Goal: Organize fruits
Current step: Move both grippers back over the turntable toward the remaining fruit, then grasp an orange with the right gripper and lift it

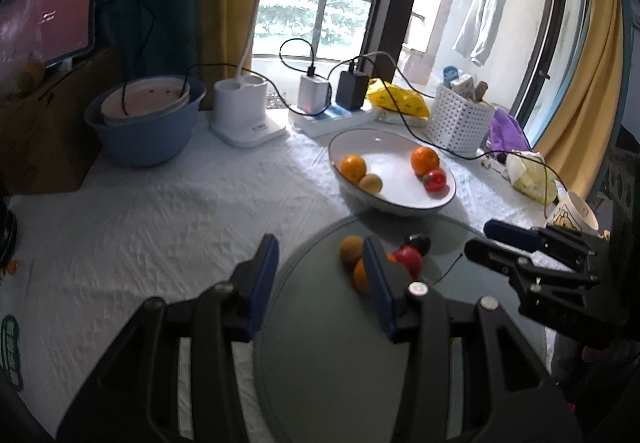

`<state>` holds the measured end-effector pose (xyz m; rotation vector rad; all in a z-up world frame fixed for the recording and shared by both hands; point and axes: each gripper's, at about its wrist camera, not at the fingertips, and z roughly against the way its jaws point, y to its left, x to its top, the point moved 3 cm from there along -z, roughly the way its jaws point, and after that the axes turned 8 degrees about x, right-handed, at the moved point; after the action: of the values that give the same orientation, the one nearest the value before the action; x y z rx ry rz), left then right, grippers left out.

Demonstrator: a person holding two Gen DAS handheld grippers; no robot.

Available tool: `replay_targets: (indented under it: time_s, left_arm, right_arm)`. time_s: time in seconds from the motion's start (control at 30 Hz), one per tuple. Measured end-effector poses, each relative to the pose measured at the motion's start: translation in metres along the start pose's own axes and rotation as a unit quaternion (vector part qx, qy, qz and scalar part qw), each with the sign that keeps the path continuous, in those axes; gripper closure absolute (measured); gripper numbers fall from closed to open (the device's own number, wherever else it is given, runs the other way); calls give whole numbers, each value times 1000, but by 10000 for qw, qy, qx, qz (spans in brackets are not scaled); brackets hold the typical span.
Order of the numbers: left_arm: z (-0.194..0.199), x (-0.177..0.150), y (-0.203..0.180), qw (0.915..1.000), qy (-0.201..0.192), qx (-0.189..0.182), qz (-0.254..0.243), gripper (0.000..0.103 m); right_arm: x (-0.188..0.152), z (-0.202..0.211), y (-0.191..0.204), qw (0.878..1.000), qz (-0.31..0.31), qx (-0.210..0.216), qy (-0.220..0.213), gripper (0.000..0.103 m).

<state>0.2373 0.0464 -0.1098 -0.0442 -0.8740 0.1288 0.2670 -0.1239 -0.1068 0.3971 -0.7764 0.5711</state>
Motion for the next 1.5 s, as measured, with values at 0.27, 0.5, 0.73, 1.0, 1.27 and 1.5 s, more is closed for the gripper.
replay_targets:
  time_s: [0.27,0.5,0.73,1.0,1.27,1.5]
  left_arm:
    - [0,-19,6,9998,109,28,156,58]
    - [-2,-35,9,9995,283,86,135,58]
    - [-3,-47,11,9988,417,165,196,58]
    - [-5,-53,7,9980,530,290,196,58]
    - [-6,-50,-16,9979,579,298,5,58]
    - [-12,-50,-45,9972,682,223,-212,58]
  right_arm:
    - [-23,-2,24,9992,193,227,265,55]
    - [-38,-12,30,9980,154,363,487,55]
    - [-42,-19,34,9960,141,650,597,55]
    - [-50,-26,36,9921,114,1014,732,68]
    - [-49,-10,19,9936,-3,1006,511,68]
    - [-56,4,-17,9955,-254,828,390,68]
